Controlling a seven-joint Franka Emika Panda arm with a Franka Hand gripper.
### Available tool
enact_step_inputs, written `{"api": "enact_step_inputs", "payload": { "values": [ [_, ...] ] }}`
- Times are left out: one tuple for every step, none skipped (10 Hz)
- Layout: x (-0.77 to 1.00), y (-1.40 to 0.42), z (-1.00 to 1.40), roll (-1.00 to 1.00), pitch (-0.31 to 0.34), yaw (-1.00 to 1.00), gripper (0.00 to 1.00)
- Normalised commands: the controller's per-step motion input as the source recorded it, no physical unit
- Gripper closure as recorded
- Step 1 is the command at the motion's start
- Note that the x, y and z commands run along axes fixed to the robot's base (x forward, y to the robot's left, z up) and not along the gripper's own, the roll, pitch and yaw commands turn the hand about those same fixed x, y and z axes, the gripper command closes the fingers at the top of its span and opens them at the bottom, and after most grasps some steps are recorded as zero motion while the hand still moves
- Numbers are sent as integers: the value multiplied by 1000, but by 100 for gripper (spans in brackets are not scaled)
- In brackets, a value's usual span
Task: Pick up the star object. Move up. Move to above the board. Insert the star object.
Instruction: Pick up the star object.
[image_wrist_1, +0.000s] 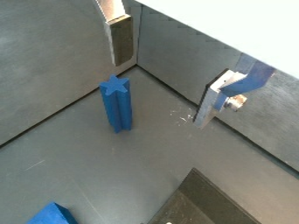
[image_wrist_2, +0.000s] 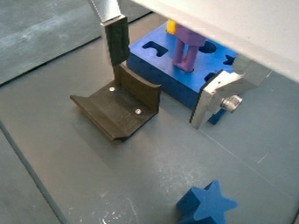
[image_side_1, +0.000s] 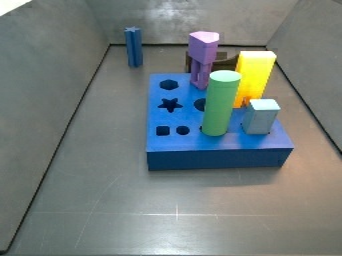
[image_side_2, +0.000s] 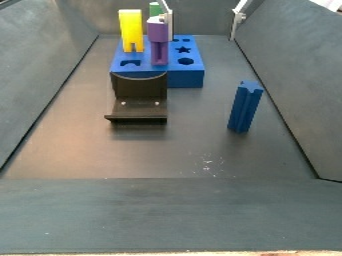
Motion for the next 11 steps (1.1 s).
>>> {"api": "enact_step_inputs", "payload": {
  "values": [
    [-409,0,-134,0,0,0,0],
    [-966,103,-83,0,-51,-60,0],
    [-923,117,-40,0,-66,0,0],
    [-754,154,-9,0,-10,0,0],
    [-854,80,-49,0,-59,6,0],
    [-774,14,-406,0,-69,60,0],
    [-534,0,-757,-76,0,37,0],
    [-186,9,-726,-160,0,14,0],
    [-360,69,-629,-69,0,54,0],
    [-426,103,-489,-9,0,114,0],
    [-291,131,-449,-3,0,129,0]
  ]
}}
